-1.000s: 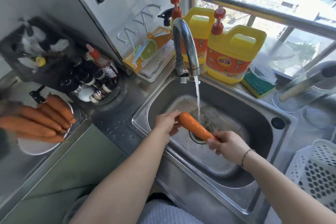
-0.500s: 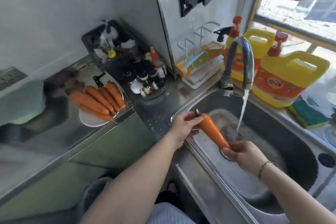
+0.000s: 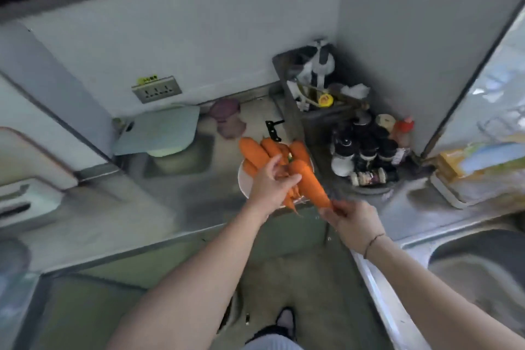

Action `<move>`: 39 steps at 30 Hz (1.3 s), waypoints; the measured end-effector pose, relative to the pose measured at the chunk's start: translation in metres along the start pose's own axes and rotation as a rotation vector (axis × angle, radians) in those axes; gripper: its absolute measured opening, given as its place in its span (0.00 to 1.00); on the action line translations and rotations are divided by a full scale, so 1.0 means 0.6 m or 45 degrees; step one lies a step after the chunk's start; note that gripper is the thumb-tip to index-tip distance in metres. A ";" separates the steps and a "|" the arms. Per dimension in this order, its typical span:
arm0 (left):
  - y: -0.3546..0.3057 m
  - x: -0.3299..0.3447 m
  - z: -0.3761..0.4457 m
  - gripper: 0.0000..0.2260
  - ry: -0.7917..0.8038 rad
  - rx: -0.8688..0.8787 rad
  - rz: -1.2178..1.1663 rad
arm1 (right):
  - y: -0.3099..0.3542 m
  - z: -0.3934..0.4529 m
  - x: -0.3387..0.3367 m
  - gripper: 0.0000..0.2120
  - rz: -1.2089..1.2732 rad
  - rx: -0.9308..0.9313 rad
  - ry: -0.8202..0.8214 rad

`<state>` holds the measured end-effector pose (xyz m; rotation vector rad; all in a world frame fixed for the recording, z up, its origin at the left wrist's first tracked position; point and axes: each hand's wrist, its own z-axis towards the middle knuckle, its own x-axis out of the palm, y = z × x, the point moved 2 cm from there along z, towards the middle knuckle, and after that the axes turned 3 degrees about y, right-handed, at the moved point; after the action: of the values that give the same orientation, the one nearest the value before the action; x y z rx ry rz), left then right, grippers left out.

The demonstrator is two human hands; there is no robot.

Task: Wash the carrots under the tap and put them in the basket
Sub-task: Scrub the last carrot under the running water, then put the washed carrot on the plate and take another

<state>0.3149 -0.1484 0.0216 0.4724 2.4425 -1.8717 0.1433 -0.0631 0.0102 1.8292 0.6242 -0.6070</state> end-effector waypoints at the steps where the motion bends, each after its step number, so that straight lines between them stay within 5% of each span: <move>1: -0.007 -0.017 0.023 0.33 0.009 0.028 0.094 | 0.018 0.024 0.011 0.11 0.021 0.021 -0.023; 6: -0.027 -0.059 0.142 0.39 0.088 0.204 0.680 | 0.060 0.124 0.051 0.13 0.058 0.182 -0.069; 11: -0.031 -0.064 0.228 0.32 0.302 0.250 1.084 | 0.062 0.178 0.075 0.12 0.041 0.377 -0.142; 18: -0.015 -0.064 0.281 0.26 0.268 0.367 1.572 | 0.071 0.211 0.104 0.08 -0.193 0.394 -0.205; 28: -0.013 -0.064 0.283 0.28 0.229 0.381 1.506 | 0.054 0.204 0.098 0.19 -0.142 0.290 -0.204; 33: -0.034 -0.002 0.236 0.18 0.040 0.869 1.143 | 0.024 0.136 0.060 0.16 0.105 0.236 -0.441; 36: -0.050 0.088 0.187 0.15 0.172 1.153 0.897 | -0.039 0.060 0.019 0.13 0.136 0.306 -0.564; 39: -0.064 0.191 0.122 0.13 0.453 1.202 0.840 | -0.120 -0.033 -0.027 0.08 0.382 0.428 -0.775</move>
<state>0.1838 -0.2014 0.0138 1.4934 1.0517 -2.5573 0.0853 -0.0249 -0.0217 1.8563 -0.1670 -1.0463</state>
